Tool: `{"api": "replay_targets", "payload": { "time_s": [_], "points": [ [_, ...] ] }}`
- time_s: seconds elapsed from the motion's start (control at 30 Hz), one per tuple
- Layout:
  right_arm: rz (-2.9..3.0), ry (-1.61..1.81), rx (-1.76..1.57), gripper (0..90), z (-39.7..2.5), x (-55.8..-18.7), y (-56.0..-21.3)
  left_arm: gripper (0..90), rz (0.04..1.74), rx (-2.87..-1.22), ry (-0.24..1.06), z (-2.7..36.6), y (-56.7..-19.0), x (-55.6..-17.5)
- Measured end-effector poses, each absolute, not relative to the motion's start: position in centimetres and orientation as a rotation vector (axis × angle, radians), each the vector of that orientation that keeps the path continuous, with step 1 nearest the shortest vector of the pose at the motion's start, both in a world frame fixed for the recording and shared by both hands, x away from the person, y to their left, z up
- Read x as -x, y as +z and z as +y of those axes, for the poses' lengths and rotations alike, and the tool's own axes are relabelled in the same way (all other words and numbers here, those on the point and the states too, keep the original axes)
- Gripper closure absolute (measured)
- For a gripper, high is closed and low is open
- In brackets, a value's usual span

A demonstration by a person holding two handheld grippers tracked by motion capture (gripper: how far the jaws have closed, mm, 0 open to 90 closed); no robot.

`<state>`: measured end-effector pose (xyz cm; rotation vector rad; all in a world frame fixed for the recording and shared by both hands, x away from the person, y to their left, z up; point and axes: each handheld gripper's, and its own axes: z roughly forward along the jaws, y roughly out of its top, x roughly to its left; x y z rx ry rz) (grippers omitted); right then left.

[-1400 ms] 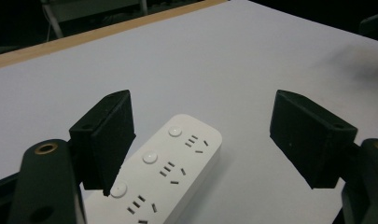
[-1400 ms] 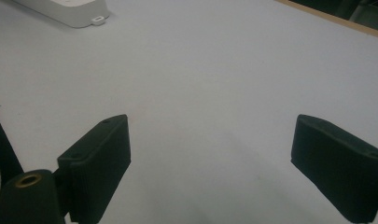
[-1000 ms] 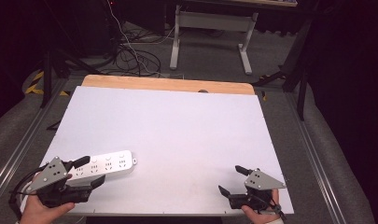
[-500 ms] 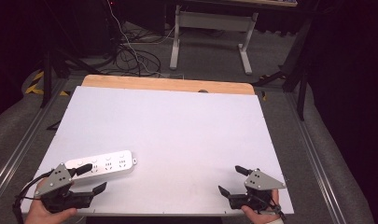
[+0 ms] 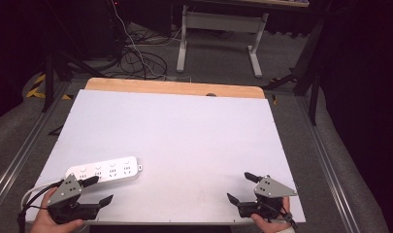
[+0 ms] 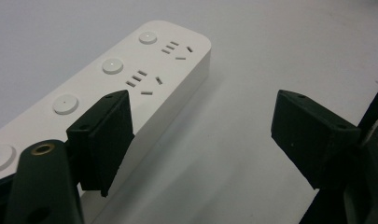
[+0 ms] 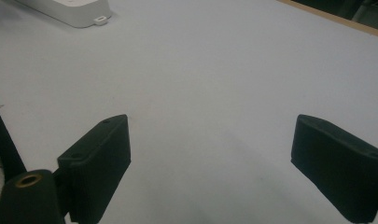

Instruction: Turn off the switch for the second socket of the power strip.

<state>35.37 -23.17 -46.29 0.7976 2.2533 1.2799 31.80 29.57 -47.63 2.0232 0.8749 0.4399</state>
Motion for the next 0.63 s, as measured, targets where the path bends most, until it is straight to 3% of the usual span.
{"api": "replay_targets", "payload": {
  "time_s": [0.33,0.63],
  "points": [
    [2.262,1.273,-0.799,12.8,-23.1,-35.5,-46.3,21.2,0.89,-1.908,0.454,30.2,-46.8,-31.3],
    [2.26,1.273,-0.804,12.7,-23.1,-35.5,-46.4,21.4,0.852,-1.923,0.519,30.0,-46.6,-31.1]
  ]
}}
